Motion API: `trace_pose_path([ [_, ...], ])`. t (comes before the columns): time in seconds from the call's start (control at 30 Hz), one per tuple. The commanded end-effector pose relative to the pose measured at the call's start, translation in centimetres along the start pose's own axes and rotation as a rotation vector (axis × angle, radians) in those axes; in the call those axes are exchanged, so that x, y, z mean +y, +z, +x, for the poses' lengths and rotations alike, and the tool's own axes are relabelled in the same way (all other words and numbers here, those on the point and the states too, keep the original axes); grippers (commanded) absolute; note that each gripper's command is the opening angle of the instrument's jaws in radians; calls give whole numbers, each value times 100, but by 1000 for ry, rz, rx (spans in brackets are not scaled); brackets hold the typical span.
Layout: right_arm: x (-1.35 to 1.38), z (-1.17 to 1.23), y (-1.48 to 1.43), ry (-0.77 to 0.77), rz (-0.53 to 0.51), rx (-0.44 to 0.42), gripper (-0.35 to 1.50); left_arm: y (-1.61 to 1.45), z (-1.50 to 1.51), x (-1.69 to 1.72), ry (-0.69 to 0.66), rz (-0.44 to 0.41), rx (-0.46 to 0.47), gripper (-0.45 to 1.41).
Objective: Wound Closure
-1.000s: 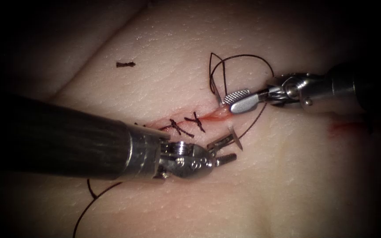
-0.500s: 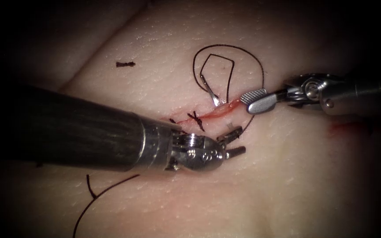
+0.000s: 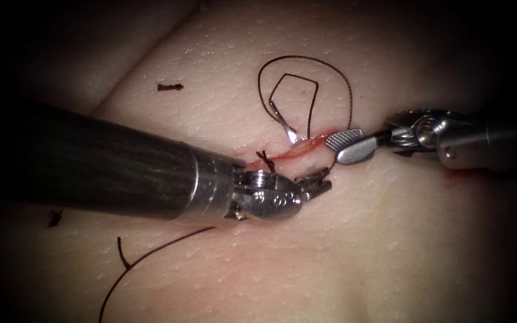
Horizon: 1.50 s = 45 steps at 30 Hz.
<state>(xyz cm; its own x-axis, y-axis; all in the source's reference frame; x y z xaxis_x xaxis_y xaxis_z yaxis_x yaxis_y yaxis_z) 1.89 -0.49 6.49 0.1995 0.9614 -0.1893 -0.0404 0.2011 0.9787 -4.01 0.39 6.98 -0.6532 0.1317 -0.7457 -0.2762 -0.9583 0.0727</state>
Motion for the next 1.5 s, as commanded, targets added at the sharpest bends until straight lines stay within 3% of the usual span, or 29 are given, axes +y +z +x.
trace_pose_path([
  [0.03,4,-5,6,0,4,-1,130,6,-1,5,1,-5,5,-13],
  [0.2,3,-9,-2,0,8,6,130,6,-2,2,-52,-35,82,-45],
  [0.33,2,-11,-9,-1,7,2,128,3,1,6,-141,-89,149,-45],
  [0.47,1,-14,-13,-1,12,4,126,-6,18,21,-318,-241,278,-45],
  [0.63,0,-15,-12,-1,13,4,125,-16,38,21,-447,-343,372,-45],
  [1.03,1,-29,-14,-14,15,-1,121,-56,62,13,-708,-490,400,-45],
  [1.37,0,-32,-22,-15,25,-1,121,-87,86,31,-771,-620,462,-45],
  [1.47,-1,-34,-25,-14,30,2,110,-95,92,34,-729,-615,477,-45],
  [1.5,-3,-36,-28,-79,30,2,89,-103,98,37,-655,-551,480,-45],
])
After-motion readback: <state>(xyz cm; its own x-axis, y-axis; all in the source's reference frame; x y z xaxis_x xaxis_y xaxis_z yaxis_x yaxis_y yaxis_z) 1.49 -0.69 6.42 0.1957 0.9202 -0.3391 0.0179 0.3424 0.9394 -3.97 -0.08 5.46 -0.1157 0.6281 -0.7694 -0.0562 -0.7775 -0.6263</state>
